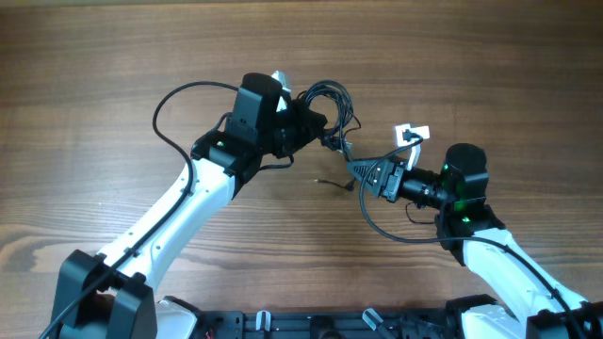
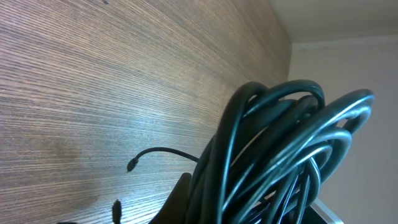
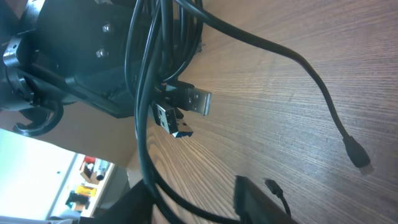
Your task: Untangle cables
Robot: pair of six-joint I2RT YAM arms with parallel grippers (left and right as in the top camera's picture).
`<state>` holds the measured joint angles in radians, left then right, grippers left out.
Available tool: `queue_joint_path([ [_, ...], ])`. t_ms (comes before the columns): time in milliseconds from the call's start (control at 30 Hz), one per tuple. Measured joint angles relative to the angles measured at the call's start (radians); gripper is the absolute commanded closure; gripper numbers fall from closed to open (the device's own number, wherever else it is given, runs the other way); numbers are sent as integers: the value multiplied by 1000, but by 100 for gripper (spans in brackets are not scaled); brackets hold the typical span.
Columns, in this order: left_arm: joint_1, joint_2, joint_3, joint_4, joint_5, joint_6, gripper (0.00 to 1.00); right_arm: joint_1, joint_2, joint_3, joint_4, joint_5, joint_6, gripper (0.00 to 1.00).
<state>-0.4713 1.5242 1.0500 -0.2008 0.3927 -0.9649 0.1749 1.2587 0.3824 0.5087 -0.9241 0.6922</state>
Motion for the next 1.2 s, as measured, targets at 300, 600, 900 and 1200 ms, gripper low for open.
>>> queue_joint_path([
  [300,0,0,0,0,-3,-3,96,0,0,0,0,0,-2,62],
  [600,3,0,0,0,-3,-6,96,-24,-5,0,100,-22,-68,23],
  [900,3,0,0,-7,-3,-6,96,-121,-39,0,128,-28,-163,12],
  [1200,3,0,0,-50,96,233,96,-121,-40,0,187,-11,-208,18],
])
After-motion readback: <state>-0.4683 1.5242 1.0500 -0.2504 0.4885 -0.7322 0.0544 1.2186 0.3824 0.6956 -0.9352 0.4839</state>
